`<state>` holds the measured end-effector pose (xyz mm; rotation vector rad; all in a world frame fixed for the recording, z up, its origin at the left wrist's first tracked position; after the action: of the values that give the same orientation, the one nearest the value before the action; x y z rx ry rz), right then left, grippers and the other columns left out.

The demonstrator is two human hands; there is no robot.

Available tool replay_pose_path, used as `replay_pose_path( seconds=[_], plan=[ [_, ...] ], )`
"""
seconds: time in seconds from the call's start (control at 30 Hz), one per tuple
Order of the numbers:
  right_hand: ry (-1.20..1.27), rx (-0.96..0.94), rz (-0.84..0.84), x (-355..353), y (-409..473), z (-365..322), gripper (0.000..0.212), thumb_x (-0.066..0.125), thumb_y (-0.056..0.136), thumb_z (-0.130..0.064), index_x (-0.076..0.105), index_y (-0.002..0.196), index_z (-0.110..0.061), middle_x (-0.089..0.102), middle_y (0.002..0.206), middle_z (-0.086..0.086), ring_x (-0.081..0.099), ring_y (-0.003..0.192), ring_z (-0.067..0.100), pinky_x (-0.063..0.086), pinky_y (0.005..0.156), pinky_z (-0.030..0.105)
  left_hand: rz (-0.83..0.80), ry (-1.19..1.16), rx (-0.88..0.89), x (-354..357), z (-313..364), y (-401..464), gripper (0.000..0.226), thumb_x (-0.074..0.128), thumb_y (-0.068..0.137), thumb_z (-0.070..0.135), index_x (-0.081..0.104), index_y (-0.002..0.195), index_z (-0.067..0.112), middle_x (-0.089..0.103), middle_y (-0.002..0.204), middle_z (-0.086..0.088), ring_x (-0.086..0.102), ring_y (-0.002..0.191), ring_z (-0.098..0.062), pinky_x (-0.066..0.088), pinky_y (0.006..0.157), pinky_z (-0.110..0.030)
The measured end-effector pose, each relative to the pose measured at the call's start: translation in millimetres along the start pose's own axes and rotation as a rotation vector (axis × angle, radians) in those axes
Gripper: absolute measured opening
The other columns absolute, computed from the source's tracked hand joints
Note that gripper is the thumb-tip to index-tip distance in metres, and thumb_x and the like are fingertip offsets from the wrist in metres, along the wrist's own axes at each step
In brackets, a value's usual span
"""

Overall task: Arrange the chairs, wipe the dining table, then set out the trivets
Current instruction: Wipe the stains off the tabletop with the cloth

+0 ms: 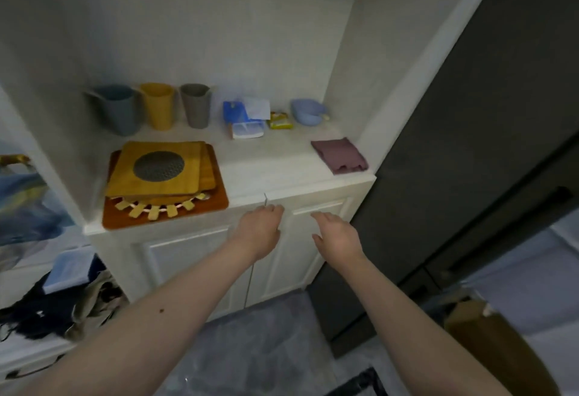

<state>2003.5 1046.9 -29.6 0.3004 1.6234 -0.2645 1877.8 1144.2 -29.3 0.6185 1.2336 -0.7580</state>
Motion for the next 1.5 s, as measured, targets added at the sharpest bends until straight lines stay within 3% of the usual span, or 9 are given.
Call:
replay_pose_path(
  seconds=[0.17, 0.53, 0.67, 0.77, 0.87, 0.93, 1.07, 1.3, 1.5],
  plan=[
    [0.017, 0.058, 0.007, 1, 37, 38, 0.048, 0.05, 0.096, -0.023, 0.038, 0.142, -0.015, 0.051, 0.135, 0.005, 0.048, 0.121, 0.023, 0.041, 0.098, 0.033, -0.007, -0.014, 0.079, 5, 10, 51, 0.048, 0.046, 0.095, 0.022, 0.034, 0.14, 0.012, 0.049, 0.133, -0.007, 0.047, 0.119, -0.025, 0.043, 0.09, -0.034],
    [0.056, 0.083, 0.167, -23, 140, 125, 0.036, 0.053, 0.094, -0.021, 0.051, 0.129, -0.011, 0.057, 0.124, 0.007, 0.052, 0.113, 0.025, 0.04, 0.091, 0.033, 0.017, -0.023, 0.024, 6, 41, 187, 0.044, 0.045, 0.093, 0.009, 0.039, 0.137, 0.011, 0.052, 0.13, -0.008, 0.049, 0.116, -0.026, 0.042, 0.086, -0.036],
    [0.063, 0.121, 0.134, -15, 170, 139, 0.042, 0.055, 0.093, -0.033, 0.051, 0.129, -0.012, 0.057, 0.125, 0.009, 0.051, 0.115, 0.027, 0.037, 0.093, 0.034, 0.008, -0.05, -0.004, 13, 41, 226, 0.044, 0.044, 0.093, 0.009, 0.039, 0.136, 0.011, 0.049, 0.131, -0.009, 0.046, 0.118, -0.027, 0.042, 0.086, -0.036],
    [0.105, 0.156, 0.112, -1, 185, 143, 0.042, 0.061, 0.09, -0.033, 0.057, 0.127, -0.013, 0.06, 0.121, 0.011, 0.052, 0.112, 0.03, 0.037, 0.094, 0.036, 0.005, -0.09, 0.032, 20, 40, 247, 0.051, 0.045, 0.092, 0.007, 0.034, 0.142, 0.014, 0.045, 0.136, -0.009, 0.044, 0.12, -0.026, 0.041, 0.088, -0.034],
    [0.165, 0.206, 0.2, 10, 196, 146, 0.014, 0.067, 0.08, -0.012, 0.072, 0.093, -0.011, 0.069, 0.089, 0.011, 0.063, 0.085, 0.033, 0.043, 0.077, 0.035, -0.028, -0.087, 0.092, 25, 39, 267, 0.056, 0.044, 0.092, 0.005, 0.029, 0.146, 0.015, 0.039, 0.142, -0.008, 0.041, 0.123, -0.027, 0.04, 0.092, -0.035],
    [0.251, 0.275, 0.239, 12, 201, 149, 0.015, 0.059, 0.077, 0.003, 0.069, 0.071, -0.007, 0.067, 0.073, 0.011, 0.064, 0.07, 0.031, 0.038, 0.065, 0.028, -0.047, -0.07, 0.131, 27, 40, 277, 0.055, 0.041, 0.093, 0.005, 0.029, 0.146, 0.015, 0.037, 0.145, -0.008, 0.039, 0.126, -0.027, 0.04, 0.095, -0.036],
    [0.386, 0.406, 0.22, 10, 197, 151, 0.021, 0.046, 0.095, -0.005, 0.067, 0.095, -0.004, 0.068, 0.096, 0.011, 0.062, 0.089, 0.025, 0.044, 0.072, 0.03, -0.046, -0.034, 0.189, 31, 42, 289, 0.046, 0.039, 0.095, 0.009, 0.038, 0.141, 0.015, 0.037, 0.143, -0.008, 0.041, 0.124, -0.027, 0.044, 0.089, -0.037],
    [0.441, 0.583, 0.327, 5, 147, 135, 0.018, 0.047, 0.097, -0.017, 0.063, 0.098, -0.007, 0.068, 0.096, 0.008, 0.062, 0.086, 0.025, 0.042, 0.066, 0.031, 0.092, -0.122, 0.333, 33, 54, 274, 0.027, 0.046, 0.087, -0.001, 0.06, 0.109, 0.005, 0.06, 0.11, -0.016, 0.049, 0.106, -0.033, 0.044, 0.074, -0.039],
    [0.49, 0.738, 0.387, 2, 64, 131, 0.019, 0.046, 0.098, -0.018, 0.061, 0.107, -0.011, 0.067, 0.095, 0.009, 0.063, 0.084, 0.026, 0.05, 0.07, 0.037, 0.092, -0.203, 0.487, 38, 105, 228, 0.021, 0.044, 0.092, 0.004, 0.06, 0.104, 0.004, 0.063, 0.111, -0.015, 0.052, 0.105, -0.032, 0.043, 0.078, -0.039]
  ],
)
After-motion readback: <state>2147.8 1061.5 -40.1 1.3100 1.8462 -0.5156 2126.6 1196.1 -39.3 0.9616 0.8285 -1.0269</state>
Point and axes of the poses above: each hand's wrist, its own y-axis towards the middle knuckle, its own x-axis out of the palm, z = x × y, the point moved 5 cm from there along y, towards the middle knuckle
